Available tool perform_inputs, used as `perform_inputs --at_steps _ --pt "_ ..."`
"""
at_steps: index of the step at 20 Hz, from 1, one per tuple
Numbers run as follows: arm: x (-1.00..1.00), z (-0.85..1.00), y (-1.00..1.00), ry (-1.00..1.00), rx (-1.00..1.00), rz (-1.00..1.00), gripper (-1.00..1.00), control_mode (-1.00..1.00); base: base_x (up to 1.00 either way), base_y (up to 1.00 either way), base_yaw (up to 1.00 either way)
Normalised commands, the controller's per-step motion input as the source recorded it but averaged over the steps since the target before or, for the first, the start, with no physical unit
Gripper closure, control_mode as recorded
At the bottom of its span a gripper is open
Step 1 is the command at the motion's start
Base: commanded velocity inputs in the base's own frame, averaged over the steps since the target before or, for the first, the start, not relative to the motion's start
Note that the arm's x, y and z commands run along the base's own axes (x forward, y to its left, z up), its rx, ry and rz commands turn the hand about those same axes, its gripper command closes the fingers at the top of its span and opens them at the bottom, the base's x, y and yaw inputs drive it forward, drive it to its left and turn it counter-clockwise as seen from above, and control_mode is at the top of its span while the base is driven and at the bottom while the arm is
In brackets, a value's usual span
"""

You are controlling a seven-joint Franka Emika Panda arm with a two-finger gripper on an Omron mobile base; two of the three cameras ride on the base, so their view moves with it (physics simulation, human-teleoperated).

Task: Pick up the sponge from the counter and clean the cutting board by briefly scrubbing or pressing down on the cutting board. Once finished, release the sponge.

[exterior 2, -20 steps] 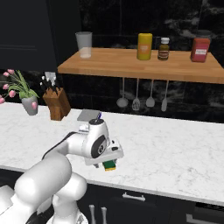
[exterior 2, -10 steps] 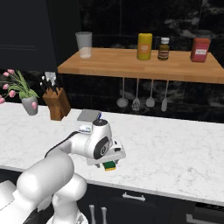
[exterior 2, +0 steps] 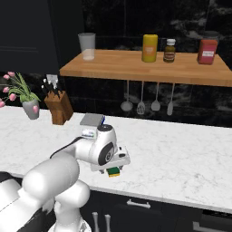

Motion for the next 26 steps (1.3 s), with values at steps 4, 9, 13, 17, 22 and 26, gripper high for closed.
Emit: perform_inputs --at_steps 4,9,13,17,22,26 --pt "0.08 -0.09 0.00 0.00 0.01 0.00 -1.00 -1.00 0.00 0.00 0.00" --pt "0.04 -0.10 0.00 0.00 0.00 0.00 -1.00 -1.00 0.00 0.00 0.00" --pt "0.01 -0.13 0.00 0.00 0.00 0.00 -1.00 -1.00 0.00 0.00 0.00" --pt "0.00 -0.14 0.00 0.00 0.00 0.00 -1.00 -1.00 0.00 0.00 0.00" --pt "0.00 -0.13 0.00 -0.01 0.00 0.00 -1.00 -1.00 0.00 0.00 0.00" --pt "0.00 -0.14 0.00 -0.02 0.00 0.00 1.00 -1.00 0.00 0.00 0.00"
